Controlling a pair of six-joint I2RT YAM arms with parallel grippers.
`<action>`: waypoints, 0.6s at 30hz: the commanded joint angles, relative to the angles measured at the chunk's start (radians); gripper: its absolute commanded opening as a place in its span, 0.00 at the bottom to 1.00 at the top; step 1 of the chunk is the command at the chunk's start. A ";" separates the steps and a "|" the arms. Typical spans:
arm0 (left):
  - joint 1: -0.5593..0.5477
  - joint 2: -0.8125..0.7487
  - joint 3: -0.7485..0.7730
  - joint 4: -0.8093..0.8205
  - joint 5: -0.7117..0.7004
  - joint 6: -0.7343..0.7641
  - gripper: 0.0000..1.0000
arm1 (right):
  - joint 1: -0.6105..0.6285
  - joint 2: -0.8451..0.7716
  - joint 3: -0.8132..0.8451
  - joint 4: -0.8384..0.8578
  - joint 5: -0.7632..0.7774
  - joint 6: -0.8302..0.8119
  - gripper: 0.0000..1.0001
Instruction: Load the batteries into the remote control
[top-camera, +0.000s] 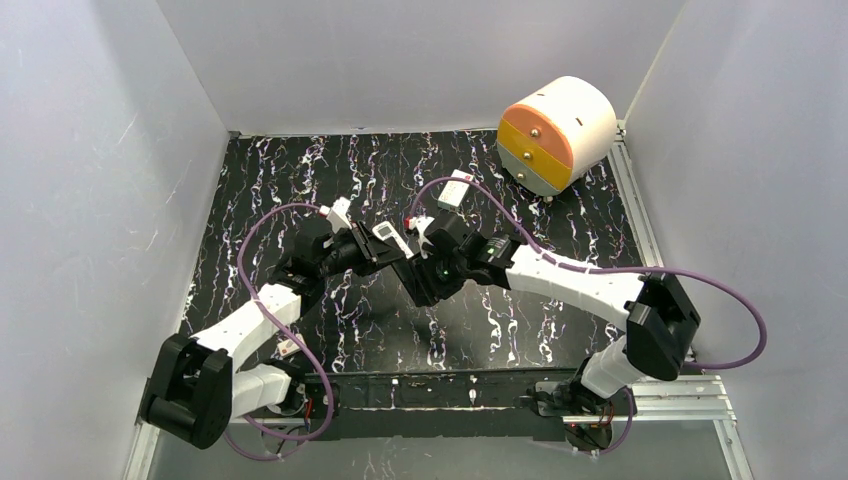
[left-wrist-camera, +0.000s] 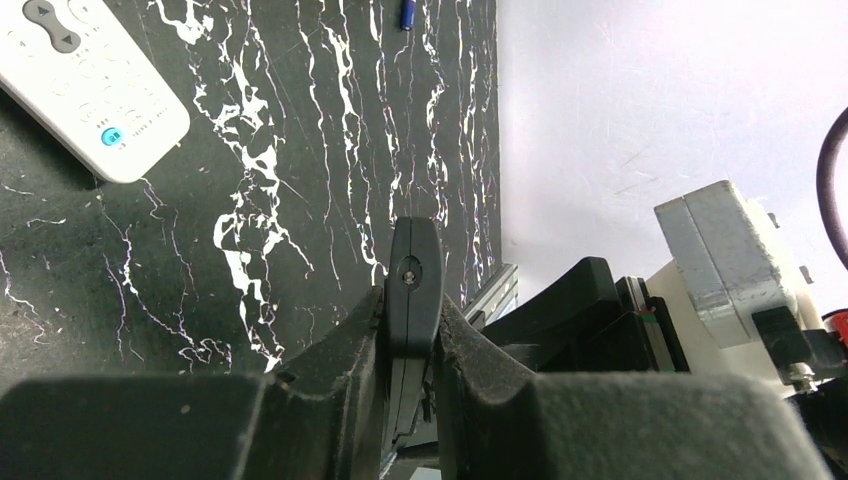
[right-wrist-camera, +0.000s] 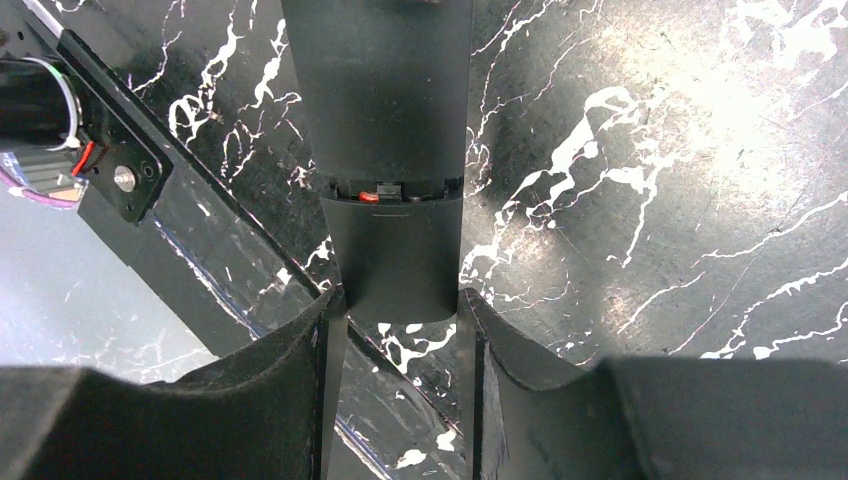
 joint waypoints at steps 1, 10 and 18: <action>-0.012 -0.006 0.035 0.037 0.079 -0.065 0.00 | 0.010 0.035 0.061 -0.012 0.017 -0.021 0.39; -0.016 -0.003 0.051 0.036 0.125 -0.043 0.00 | 0.012 0.087 0.119 -0.085 -0.003 -0.020 0.43; -0.024 -0.001 0.056 0.037 0.181 -0.043 0.00 | 0.010 0.141 0.179 -0.117 -0.019 0.004 0.42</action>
